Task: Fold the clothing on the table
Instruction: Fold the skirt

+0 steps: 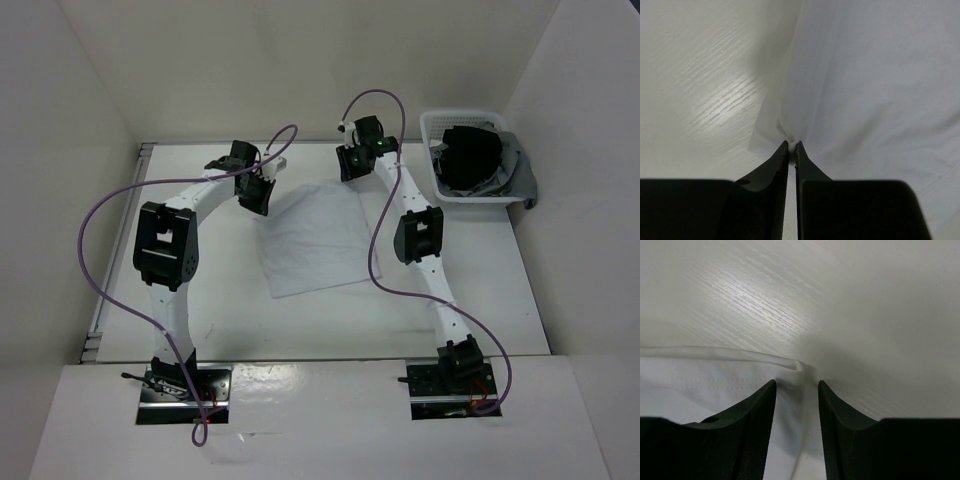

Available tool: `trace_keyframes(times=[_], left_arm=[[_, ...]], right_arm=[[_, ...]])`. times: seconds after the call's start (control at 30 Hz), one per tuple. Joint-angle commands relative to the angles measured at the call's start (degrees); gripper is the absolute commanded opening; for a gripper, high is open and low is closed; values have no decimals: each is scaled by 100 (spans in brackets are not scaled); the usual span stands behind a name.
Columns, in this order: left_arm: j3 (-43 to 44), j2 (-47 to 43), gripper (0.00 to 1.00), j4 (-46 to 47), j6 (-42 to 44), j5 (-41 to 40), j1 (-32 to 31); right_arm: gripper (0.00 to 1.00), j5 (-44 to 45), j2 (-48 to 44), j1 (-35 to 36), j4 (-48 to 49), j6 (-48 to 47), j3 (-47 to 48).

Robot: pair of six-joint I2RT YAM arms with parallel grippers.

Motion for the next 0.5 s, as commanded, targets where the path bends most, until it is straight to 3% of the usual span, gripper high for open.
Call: trace_keyframes(times=[0.0, 0.47], left_arm=[[-37, -243, 12, 7, 12, 23, -32], [16, -138, 12, 7, 12, 23, -32]], right_arm=[[44, -1, 126, 43, 15, -18, 281], [37, -124, 337, 95, 68, -18, 386]])
